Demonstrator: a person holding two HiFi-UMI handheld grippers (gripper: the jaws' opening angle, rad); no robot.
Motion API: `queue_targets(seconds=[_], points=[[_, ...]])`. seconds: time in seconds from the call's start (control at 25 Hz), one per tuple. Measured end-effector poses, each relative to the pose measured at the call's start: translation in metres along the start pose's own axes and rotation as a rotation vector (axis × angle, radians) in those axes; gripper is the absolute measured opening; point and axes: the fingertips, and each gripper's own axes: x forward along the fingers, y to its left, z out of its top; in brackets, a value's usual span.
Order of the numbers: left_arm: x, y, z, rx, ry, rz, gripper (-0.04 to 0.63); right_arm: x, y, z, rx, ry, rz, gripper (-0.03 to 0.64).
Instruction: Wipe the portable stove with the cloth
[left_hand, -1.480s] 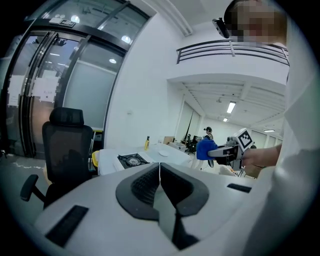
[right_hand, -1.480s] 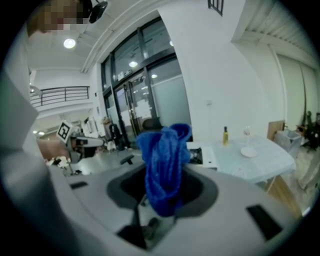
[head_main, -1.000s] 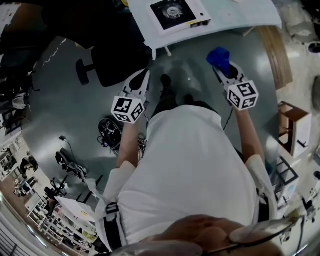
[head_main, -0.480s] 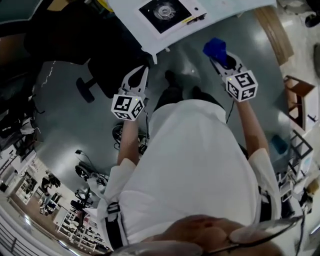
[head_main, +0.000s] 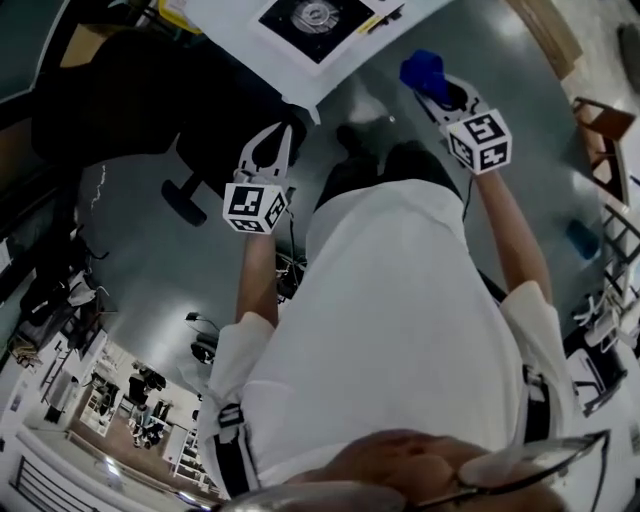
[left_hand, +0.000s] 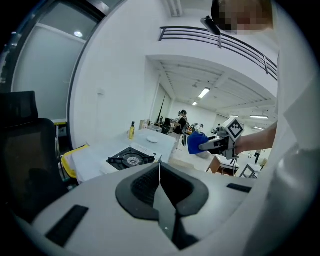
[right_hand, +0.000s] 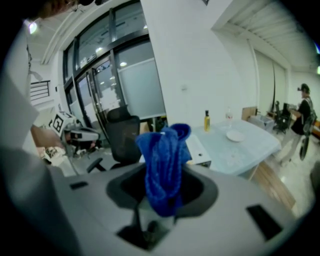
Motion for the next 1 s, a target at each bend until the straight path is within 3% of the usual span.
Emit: queue_targets(seconds=[0.48, 1.0], points=[[0.039, 0.008, -0.005, 0.005, 0.054, -0.060, 0.037, 0.040, -0.031, -0.036, 0.009, 0.106, -0.022, 0.155], [0.099, 0.017, -0.006, -0.064, 0.115, -0.012, 0.037, 0.122, -0.098, -0.076, 0.134, 0.175, -0.039, 0.155]])
